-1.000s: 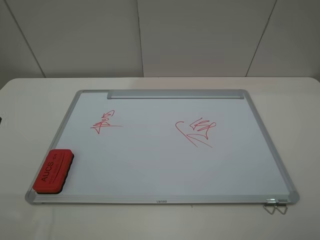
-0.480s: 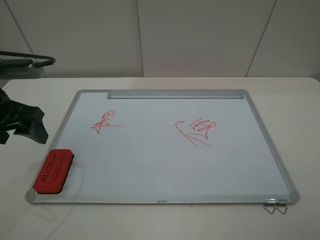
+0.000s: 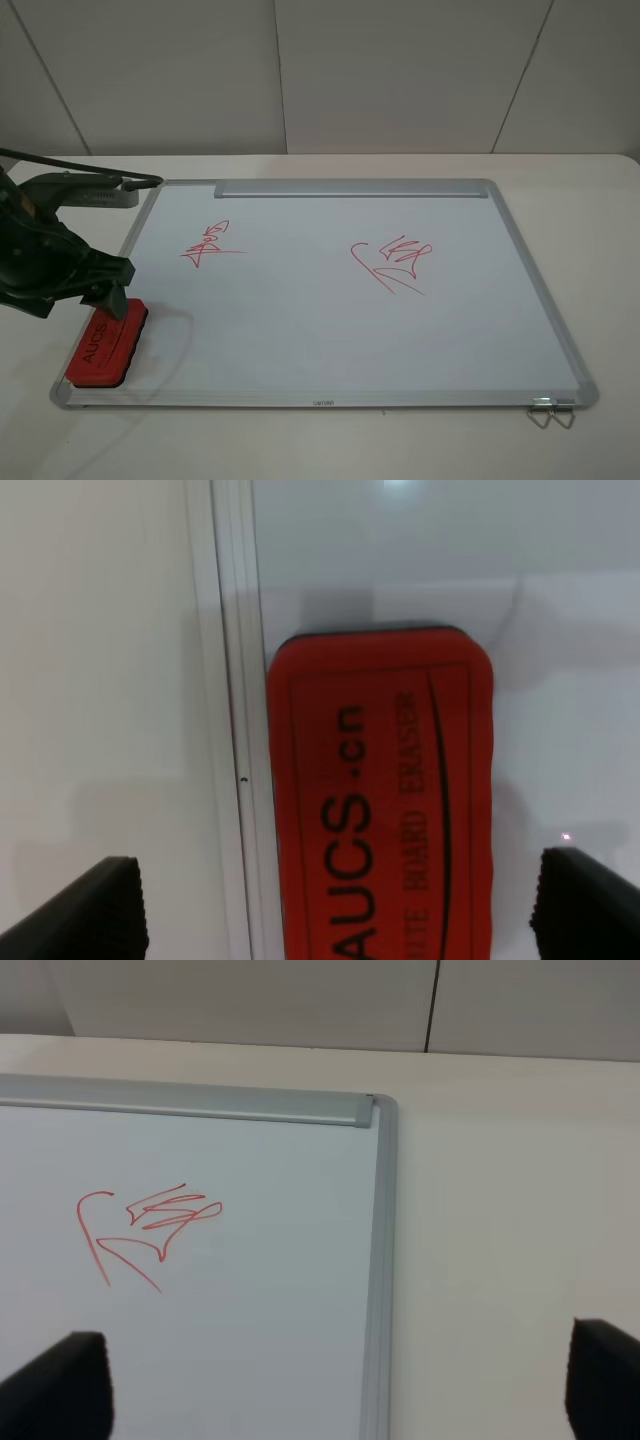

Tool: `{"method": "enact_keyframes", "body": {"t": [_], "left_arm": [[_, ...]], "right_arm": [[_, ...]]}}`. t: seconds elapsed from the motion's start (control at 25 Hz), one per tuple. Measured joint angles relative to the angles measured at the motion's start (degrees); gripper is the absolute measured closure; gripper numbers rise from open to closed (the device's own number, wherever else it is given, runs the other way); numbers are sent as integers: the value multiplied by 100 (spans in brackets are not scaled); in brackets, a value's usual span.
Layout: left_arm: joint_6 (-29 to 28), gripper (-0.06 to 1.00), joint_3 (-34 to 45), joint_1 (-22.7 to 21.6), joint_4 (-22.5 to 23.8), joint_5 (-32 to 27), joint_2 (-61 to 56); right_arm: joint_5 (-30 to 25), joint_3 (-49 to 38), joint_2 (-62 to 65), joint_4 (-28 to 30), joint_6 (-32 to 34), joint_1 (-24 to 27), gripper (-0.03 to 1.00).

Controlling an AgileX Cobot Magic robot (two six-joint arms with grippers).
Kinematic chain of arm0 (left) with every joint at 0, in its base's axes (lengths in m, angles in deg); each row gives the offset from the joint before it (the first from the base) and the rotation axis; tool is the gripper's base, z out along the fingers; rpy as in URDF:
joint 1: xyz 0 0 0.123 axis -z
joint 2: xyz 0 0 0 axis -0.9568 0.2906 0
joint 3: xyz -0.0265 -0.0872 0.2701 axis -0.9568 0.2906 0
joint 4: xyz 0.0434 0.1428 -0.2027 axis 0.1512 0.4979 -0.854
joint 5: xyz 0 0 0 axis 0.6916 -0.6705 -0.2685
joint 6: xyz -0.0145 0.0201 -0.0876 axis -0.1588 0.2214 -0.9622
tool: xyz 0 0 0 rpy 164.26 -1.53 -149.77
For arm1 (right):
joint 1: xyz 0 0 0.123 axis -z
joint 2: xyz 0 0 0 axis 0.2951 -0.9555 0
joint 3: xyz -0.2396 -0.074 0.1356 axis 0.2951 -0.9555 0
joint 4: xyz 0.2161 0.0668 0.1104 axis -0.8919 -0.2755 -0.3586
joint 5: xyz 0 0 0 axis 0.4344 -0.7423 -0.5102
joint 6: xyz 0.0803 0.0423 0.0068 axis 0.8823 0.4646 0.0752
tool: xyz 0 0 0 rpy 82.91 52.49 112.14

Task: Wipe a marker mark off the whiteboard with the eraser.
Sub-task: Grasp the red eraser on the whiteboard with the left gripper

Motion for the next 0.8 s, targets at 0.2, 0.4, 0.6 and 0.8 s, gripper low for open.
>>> {"method": "enact_keyframes", "body": {"t": [0.2,0.4,0.6,0.8], "left_arm": [[-35,17,225,209,-178,303,217],[-35,17,231,222,-191,487,291],[-35,17,231,222,-136,476,291],[-35,17,273,222,-85,585,291]], "right_arm": [[0,0,0,0,0,0,14],[0,0,0,0,0,0,14],[0,0,0,0,0,0,14],[0,0,0,0,0,0,14]]}}
